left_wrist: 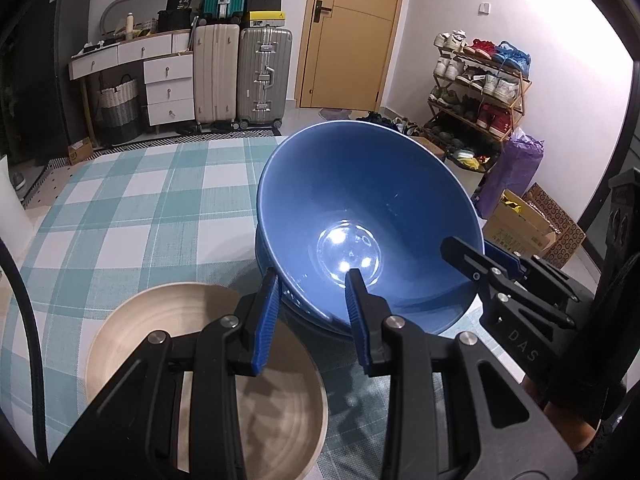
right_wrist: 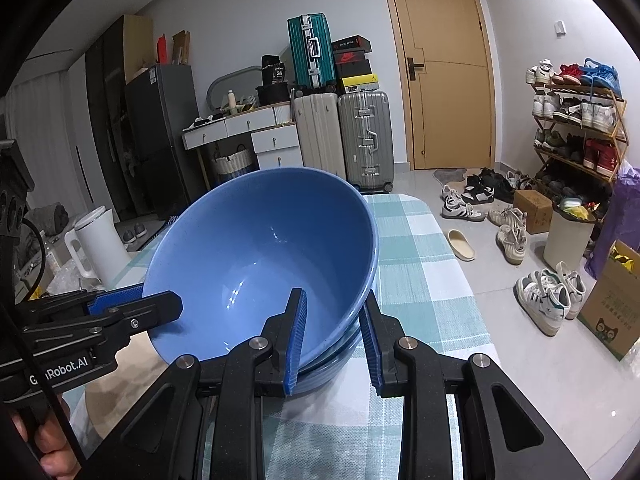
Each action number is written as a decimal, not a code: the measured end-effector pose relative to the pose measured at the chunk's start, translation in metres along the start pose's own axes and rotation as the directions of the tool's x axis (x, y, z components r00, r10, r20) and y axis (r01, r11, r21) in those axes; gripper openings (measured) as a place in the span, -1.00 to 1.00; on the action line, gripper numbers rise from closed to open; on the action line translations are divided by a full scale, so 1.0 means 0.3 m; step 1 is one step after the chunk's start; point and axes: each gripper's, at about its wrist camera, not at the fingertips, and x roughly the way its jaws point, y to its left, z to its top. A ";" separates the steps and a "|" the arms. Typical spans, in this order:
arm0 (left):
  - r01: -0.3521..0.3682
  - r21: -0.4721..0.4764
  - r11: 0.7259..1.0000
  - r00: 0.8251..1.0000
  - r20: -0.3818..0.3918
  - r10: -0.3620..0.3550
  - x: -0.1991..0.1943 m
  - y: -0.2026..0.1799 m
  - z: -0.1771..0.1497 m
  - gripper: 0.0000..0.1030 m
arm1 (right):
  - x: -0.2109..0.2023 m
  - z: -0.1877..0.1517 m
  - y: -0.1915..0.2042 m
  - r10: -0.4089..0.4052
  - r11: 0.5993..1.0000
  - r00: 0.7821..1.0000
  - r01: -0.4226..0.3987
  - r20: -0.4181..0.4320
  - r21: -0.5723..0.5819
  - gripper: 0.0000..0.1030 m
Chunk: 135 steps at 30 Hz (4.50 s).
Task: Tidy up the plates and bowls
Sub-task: 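Lower the held blue bowl into the nested blue bowls with both tools, then open both tools to release the three nested blue bowls, then close both tools on the rim of the nested blue bowl stack, then lift the blue bowl stack with both tools and carry it over the cream plates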
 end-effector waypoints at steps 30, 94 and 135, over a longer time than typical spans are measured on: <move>-0.007 -0.037 0.999 0.998 -0.069 0.004 0.180 0.087 -0.013 -0.32 | 0.064 -0.042 -0.021 -0.010 1.000 0.999 0.009 -0.035 -0.028 -0.29; 0.148 -0.198 0.969 0.977 -0.119 -0.174 0.394 0.262 0.025 -0.28 | 0.178 -0.046 -0.095 0.181 0.965 0.976 -0.153 -0.117 0.214 0.11; 0.100 -0.077 0.992 0.994 0.045 -0.097 0.017 0.169 0.035 -0.30 | -0.083 0.001 0.009 0.153 0.980 0.988 -0.156 0.037 0.120 0.04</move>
